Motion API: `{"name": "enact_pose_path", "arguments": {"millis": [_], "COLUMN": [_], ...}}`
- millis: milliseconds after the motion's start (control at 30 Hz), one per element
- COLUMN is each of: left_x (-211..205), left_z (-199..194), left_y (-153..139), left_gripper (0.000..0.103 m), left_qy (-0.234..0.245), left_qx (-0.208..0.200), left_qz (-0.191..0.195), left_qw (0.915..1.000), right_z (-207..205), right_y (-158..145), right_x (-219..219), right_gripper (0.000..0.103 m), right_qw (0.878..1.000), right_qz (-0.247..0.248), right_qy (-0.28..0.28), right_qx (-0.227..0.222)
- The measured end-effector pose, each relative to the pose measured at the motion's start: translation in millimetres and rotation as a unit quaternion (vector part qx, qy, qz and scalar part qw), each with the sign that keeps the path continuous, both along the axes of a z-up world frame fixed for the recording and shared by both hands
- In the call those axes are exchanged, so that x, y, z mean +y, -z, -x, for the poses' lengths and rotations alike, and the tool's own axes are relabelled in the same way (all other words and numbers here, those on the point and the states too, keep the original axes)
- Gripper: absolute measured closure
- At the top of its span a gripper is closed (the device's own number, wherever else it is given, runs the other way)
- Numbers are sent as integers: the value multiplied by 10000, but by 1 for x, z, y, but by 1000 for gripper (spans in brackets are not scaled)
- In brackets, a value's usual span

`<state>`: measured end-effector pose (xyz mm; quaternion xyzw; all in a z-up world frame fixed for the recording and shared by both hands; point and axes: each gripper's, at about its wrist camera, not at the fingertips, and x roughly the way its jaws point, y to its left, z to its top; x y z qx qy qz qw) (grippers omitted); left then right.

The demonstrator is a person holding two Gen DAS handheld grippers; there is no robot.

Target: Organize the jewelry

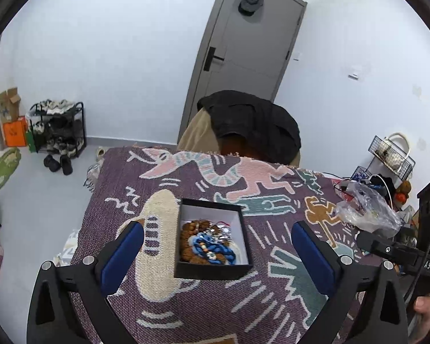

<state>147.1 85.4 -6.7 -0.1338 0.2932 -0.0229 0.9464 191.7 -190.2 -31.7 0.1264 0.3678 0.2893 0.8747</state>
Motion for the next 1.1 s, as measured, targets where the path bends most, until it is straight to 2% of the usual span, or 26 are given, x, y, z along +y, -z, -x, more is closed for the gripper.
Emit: {"name": "enact_pose_path", "arguments": {"millis": [100, 333, 533, 767, 933, 1100], "left_x": [-14, -38, -59, -74, -75, -64], "left_z": [10, 35, 65, 100, 122, 128], "left_y": [-7, -23, -33, -36, -28, -19], "left_gripper": [0, 0, 0, 0, 0, 0], "left_qy": [80, 140, 136, 44, 6, -219], "left_qx": [-87, -263, -415, -595, -864, -812], "left_qz": [-112, -303, -661, -723, -803, -688], "left_qw": [9999, 9991, 9969, 9956, 9930, 9941], "right_z": [10, 41, 70, 103, 117, 123], "right_y": [-5, -14, -22, -27, -26, -20], "right_x": [-18, -55, -79, -96, -103, -105], "right_gripper": [0, 0, 0, 0, 0, 0], "right_qw": [9999, 9987, 9977, 9963, 9955, 9954], "right_qz": [6, 4, 25, 179, 318, 384], "right_qy": [137, 331, 378, 280, 218, 151], "right_qx": [-98, -377, -557, -790, -866, -870]}}
